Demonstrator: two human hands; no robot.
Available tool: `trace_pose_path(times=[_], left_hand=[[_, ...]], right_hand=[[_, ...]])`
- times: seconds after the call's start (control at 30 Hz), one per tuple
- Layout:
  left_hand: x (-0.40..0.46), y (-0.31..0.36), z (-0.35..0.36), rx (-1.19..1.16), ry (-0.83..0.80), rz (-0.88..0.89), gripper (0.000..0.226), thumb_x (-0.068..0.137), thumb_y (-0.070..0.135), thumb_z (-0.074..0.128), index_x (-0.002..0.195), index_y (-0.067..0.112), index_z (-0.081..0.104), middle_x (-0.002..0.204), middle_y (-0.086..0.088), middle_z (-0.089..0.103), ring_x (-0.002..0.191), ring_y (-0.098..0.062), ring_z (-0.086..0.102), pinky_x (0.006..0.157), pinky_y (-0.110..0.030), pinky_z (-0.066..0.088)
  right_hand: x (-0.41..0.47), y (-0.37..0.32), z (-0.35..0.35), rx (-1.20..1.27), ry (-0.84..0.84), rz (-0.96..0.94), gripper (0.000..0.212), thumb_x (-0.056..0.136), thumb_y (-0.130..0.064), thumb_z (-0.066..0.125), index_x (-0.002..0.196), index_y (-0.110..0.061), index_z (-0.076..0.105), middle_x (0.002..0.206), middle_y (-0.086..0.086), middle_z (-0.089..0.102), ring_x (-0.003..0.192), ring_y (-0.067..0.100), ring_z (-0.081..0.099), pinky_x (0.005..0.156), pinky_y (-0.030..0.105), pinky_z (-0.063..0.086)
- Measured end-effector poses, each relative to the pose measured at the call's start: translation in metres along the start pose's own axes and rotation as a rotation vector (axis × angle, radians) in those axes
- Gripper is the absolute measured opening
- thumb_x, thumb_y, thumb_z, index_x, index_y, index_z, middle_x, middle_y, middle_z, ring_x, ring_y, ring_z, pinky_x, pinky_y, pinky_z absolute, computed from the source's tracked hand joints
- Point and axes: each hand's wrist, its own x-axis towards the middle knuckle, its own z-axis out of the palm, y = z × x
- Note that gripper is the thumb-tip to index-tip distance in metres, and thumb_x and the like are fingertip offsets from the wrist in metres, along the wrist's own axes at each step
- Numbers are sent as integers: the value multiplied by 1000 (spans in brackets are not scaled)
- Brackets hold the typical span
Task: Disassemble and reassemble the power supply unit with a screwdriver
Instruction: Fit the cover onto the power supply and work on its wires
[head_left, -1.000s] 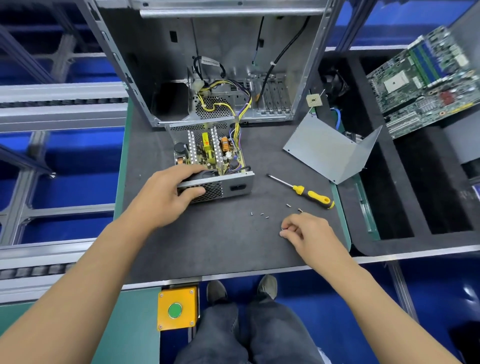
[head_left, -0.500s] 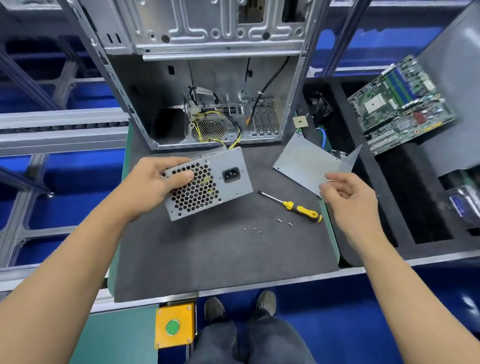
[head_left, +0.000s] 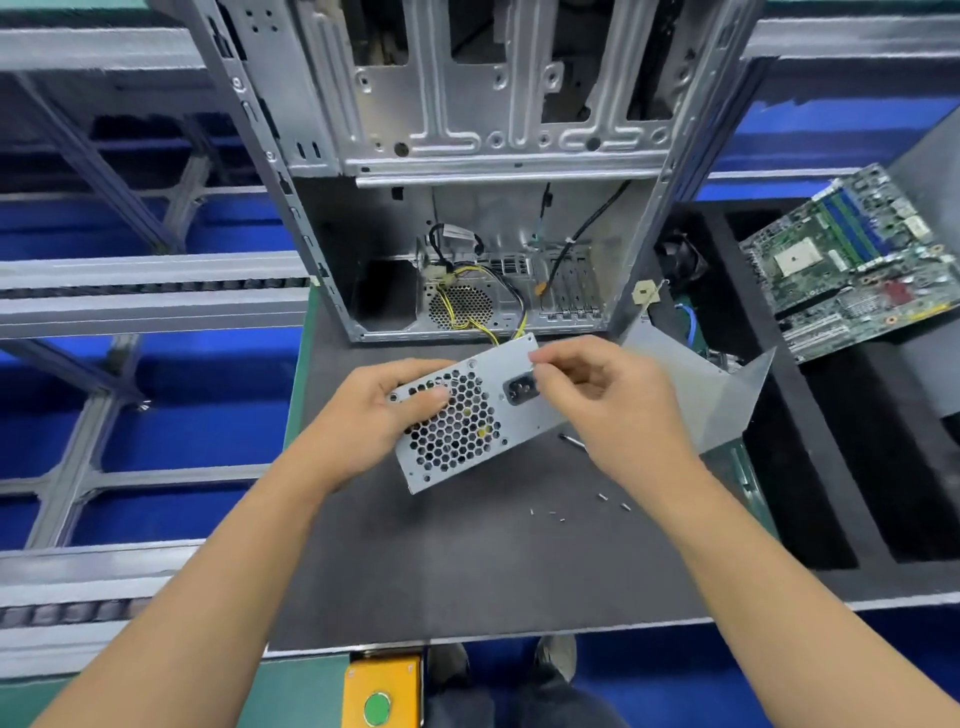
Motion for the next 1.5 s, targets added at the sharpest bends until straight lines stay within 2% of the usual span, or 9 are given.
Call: trace_pose_path(times=[0.1, 0.23, 0.43, 0.57, 0.7, 0.9, 1.07, 1.27, 1.5], left_hand=[[3, -1, -3, 8, -25, -10, 26, 95, 16, 65, 119, 22, 70, 107, -3, 76, 97, -20, 73, 80, -26, 58], [10, 0, -10, 87, -26, -50, 50, 91, 20, 70, 137, 34, 55, 98, 19, 73, 95, -9, 73, 78, -19, 55], [16, 7, -19, 49, -149, -136, 35, 91, 10, 69, 124, 24, 67, 107, -1, 76, 100, -19, 73, 86, -27, 57], [20, 6, -21, -13, -180, -172, 36, 89, 7, 70, 123, 20, 68, 107, -5, 76, 99, -21, 73, 81, -25, 57], [21, 2, -21, -52, -190, -179, 39, 84, 16, 73, 122, 21, 69, 109, -7, 76, 101, -24, 72, 84, -28, 58], [19, 1, -20, -79, -196, -169, 42, 81, 19, 72, 123, 22, 70, 110, -10, 75, 102, -26, 72, 86, -32, 58], [17, 4, -18, -76, -188, -176, 36, 90, 8, 67, 125, 18, 68, 108, -9, 76, 99, -24, 73, 81, -26, 57], [17, 5, -18, -100, -188, -178, 34, 92, 6, 65, 123, 17, 69, 110, -12, 75, 103, -28, 71, 89, -33, 58], [20, 5, -19, -101, -159, -201, 31, 92, 6, 64, 121, 16, 70, 110, -14, 74, 108, -35, 69, 97, -40, 55]], right_hand=[[9, -11, 22, -91, -45, -112, 15, 86, -7, 71, 87, -21, 75, 74, -12, 70, 68, 4, 64, 68, 14, 50], [20, -6, 32, -228, -54, -190, 10, 86, -8, 69, 88, -17, 73, 73, -12, 67, 67, 7, 61, 66, 16, 49], [23, 9, 40, -151, 47, -138, 12, 90, -8, 68, 93, -19, 72, 86, -11, 70, 78, 11, 64, 71, 27, 54], [25, 11, 41, -105, 68, -121, 13, 89, -8, 69, 93, -20, 73, 85, -10, 70, 76, 13, 65, 69, 30, 56], [25, 10, 38, -145, 38, -161, 11, 88, -7, 70, 92, -17, 74, 85, -8, 69, 73, 12, 63, 69, 25, 54], [28, 4, 33, -364, -61, -300, 10, 85, -6, 74, 89, -15, 76, 78, -9, 60, 67, -1, 53, 69, 7, 39], [29, -2, 33, -473, -139, -288, 7, 89, -12, 72, 93, -16, 77, 83, -8, 58, 70, -4, 49, 72, 17, 43], [33, -13, 39, -595, -187, -240, 4, 91, -17, 70, 91, -16, 74, 84, -4, 61, 77, 15, 58, 77, 39, 52], [34, -19, 40, -690, -199, -334, 11, 96, -15, 62, 94, -11, 73, 86, 6, 60, 80, 25, 58, 72, 41, 48]])
